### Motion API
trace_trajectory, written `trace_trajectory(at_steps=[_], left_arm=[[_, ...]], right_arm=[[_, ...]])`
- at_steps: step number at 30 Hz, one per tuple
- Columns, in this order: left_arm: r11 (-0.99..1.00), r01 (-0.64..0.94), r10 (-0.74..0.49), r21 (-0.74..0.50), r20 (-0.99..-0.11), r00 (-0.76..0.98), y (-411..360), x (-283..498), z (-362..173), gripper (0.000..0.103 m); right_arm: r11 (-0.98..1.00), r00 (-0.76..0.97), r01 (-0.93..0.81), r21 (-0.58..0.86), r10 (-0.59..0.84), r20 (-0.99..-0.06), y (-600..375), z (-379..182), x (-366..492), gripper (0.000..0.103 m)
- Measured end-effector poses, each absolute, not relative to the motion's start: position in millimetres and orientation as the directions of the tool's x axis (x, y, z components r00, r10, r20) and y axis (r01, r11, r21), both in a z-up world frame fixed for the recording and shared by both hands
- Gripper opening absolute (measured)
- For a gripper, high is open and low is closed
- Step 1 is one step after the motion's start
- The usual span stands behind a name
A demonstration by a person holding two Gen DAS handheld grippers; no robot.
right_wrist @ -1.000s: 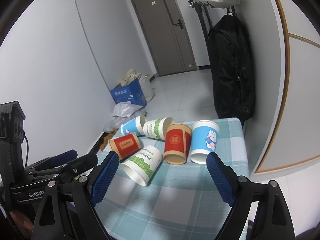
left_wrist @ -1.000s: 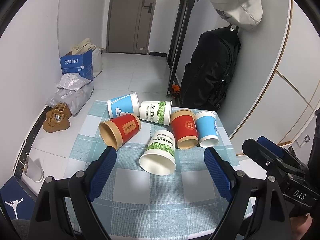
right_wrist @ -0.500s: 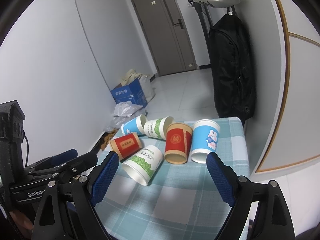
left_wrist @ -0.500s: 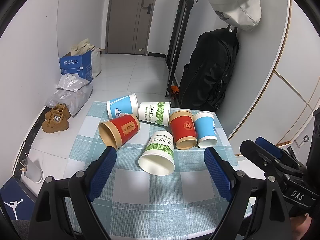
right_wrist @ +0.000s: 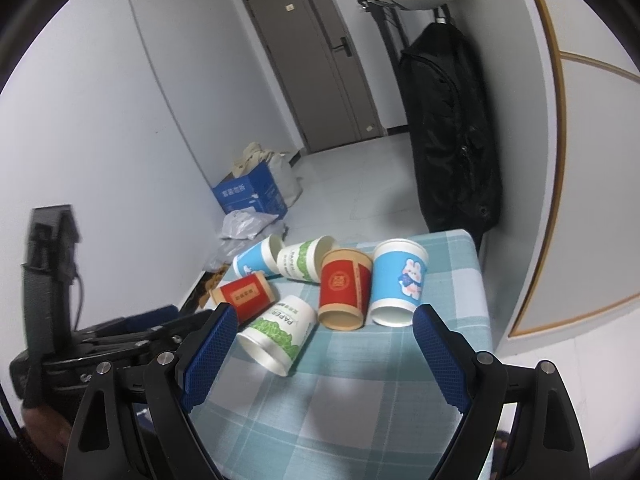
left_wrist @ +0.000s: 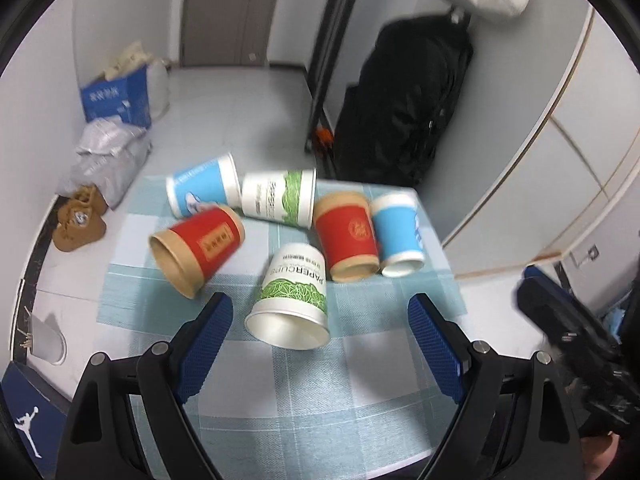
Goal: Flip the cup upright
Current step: 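Move the left gripper onto the white leaf-print cup and close it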
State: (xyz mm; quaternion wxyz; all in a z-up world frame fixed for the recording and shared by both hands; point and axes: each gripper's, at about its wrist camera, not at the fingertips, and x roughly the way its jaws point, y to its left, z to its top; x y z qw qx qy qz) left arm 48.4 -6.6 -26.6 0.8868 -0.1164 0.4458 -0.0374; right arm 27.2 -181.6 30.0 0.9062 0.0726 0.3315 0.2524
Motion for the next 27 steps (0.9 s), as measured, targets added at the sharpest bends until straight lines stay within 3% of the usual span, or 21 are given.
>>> trace_trajectory(at_steps=[7, 16, 18, 20, 27], left_arm=[[0.968, -0.056, -0.189, -0.243, -0.861, 0.472, 2.9, 80.2, -61.6, 0.086], [0.962, -0.040, -0.234, -0.269, -0.895, 0.381, 1.9, 102.2, -83.8, 0.086], [0.962, -0.041, -0.236, -0.269, -0.899, 0.369, 0.9, 102.7, -87.0, 0.077], [0.969, -0.030, -0.222, -0.247, -0.912, 0.344, -1.9, 102.9, -90.0, 0.059], [0.964, -0.024, -0.242, -0.265, -0.912, 0.332, -1.7, 100.0, -89.3, 0.057]], right_arm=[[0.865, 0.650, -0.379, 0.328, 0.501, -0.572, -194.0, 29.1, 37.9, 0.090], [0.867, 0.623, -0.348, 0.358, 0.499, -0.603, -198.9, 22.5, 50.4, 0.090], [0.868, 0.621, -0.350, 0.352, 0.497, -0.606, -197.7, 21.9, 51.7, 0.090], [0.867, 0.620, -0.354, 0.350, 0.497, -0.607, -196.7, 21.8, 52.6, 0.090], [0.865, 0.608, -0.346, 0.363, 0.501, -0.616, -197.3, 19.6, 55.5, 0.090]])
